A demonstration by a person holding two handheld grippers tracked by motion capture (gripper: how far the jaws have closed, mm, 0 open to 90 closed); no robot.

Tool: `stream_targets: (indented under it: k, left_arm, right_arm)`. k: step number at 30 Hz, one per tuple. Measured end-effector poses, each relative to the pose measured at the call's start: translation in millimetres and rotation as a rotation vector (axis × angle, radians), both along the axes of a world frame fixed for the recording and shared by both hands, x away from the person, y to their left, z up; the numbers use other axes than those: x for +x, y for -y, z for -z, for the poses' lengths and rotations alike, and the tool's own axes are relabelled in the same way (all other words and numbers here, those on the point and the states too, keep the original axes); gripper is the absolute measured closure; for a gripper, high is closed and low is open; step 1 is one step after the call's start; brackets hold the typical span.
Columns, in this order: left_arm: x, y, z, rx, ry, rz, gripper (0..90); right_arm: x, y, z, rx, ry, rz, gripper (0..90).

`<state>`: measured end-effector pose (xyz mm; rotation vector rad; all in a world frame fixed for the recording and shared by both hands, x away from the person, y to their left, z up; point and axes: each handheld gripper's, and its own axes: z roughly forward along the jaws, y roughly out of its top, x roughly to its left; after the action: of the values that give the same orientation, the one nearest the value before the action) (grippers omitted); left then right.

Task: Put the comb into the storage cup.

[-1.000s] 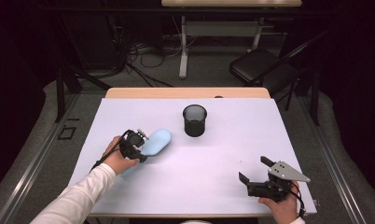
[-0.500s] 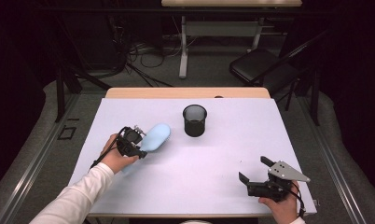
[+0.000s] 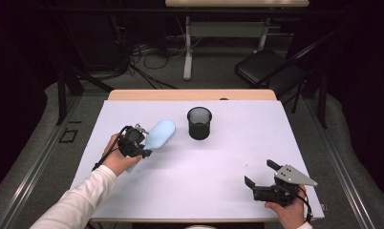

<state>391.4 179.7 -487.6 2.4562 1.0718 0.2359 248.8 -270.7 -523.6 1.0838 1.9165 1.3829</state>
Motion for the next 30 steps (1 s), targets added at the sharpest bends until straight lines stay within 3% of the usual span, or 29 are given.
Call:
stream_targets:
  k: [15,30]
  left_arm:
    - [-5.3,5.2,-15.0,-0.066,0.089,0.0,69.9]
    - [-11.1,14.6,-22.6,-0.135,0.153,0.013,70.0]
  right_arm:
    - [0.0,-0.5,0.3,-0.001,-0.001,-0.002,0.0]
    - [0.3,-0.4,0.5,-0.004,-0.002,-0.004,0.0]
